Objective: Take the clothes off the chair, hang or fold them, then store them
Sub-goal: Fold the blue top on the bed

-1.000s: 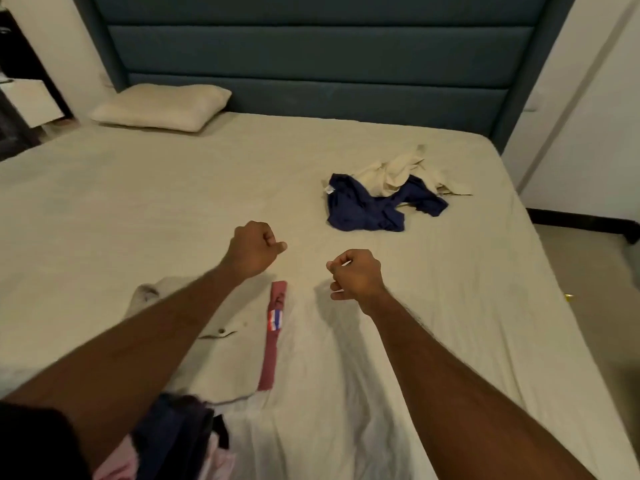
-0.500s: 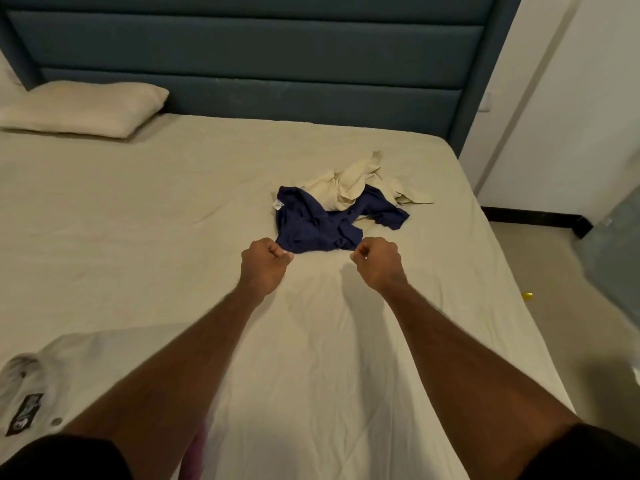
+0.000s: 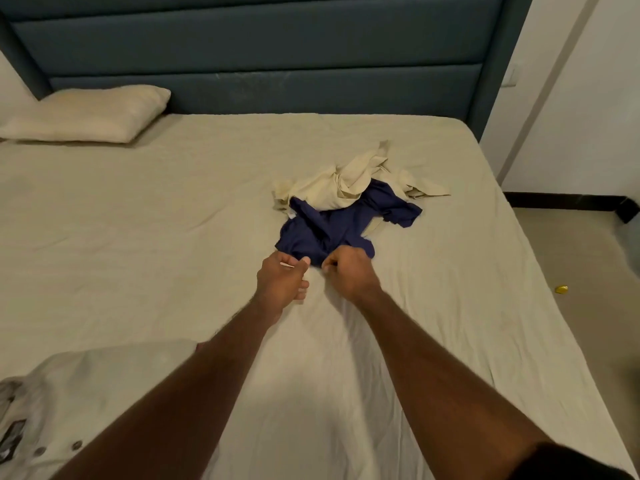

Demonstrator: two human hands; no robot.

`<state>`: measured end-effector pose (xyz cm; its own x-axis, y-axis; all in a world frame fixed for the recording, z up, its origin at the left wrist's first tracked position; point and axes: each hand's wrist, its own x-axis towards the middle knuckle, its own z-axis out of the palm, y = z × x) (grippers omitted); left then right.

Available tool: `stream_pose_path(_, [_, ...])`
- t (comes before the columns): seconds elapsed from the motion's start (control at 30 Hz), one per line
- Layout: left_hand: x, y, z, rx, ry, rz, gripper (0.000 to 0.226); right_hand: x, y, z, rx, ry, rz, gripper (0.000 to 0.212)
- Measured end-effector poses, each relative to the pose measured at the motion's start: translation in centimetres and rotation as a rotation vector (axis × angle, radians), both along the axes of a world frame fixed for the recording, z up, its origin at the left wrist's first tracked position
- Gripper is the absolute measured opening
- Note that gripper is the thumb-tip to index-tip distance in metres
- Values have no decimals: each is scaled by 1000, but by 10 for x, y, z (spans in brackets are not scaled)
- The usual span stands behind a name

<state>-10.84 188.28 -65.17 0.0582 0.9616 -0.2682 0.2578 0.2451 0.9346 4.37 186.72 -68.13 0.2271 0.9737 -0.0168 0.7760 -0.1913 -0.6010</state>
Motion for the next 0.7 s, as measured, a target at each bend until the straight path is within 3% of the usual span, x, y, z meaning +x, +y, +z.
stream_pose_path(0.07, [4, -10, -10, -105, -147, 30, 29, -10, -44, -1, 8, 132, 75, 14])
stream_pose_path(0.17, [11, -35, -24, -120, -272, 57, 32, -17, -109, -13, -77, 303, 93, 50])
stream_pose_path(0.23, [11, -53, -30, -87, -284, 72, 48, -16, -139, -17, -127, 271, 72, 54])
stream_pose_path(0.33, [4, -87, -30, -79, -271, 25, 59, -14, -183, -12, -178, 134, 128, 31])
stream_pose_path(0.43, [-12, -136, -25, -112, -240, -115, 66, -10, -238, -9, -213, 139, 118, 14])
stream_pose_path(0.57, [-32, -209, -36, -83, -163, -334, 36, -19, -320, -22, -40, 148, 60, 12])
stream_pose_path(0.7, [-35, -260, -35, 97, -166, -419, 17, -26, -370, -35, 148, 299, 0, 28])
